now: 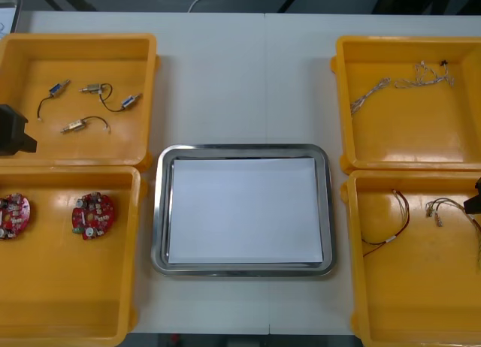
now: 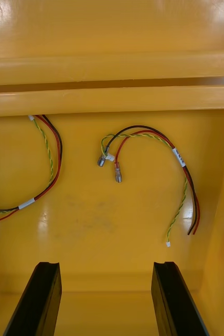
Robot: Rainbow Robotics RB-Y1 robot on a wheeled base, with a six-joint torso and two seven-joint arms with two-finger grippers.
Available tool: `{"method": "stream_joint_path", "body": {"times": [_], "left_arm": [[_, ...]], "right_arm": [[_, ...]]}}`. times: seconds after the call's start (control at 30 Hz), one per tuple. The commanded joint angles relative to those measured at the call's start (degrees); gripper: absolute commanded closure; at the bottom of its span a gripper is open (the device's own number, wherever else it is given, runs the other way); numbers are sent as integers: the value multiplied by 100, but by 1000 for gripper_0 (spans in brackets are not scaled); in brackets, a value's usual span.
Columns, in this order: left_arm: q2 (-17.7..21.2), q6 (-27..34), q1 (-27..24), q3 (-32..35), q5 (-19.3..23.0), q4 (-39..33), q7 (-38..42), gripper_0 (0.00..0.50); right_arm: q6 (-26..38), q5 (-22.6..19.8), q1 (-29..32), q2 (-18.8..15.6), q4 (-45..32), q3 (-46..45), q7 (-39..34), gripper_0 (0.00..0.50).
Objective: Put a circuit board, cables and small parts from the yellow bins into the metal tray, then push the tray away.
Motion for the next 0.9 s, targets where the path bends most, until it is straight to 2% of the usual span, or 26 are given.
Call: {"method": "stream_joint_path", "body": {"times": [0.03, 0.9], "left_arm": [[197, 38, 89, 147, 41, -34, -497, 0], [197, 38, 89, 147, 41, -34, -497, 0]], "right_arm": [[21, 22, 92, 41, -25, -188, -192, 0], [21, 22, 92, 41, -25, -188, -192, 0]]}}
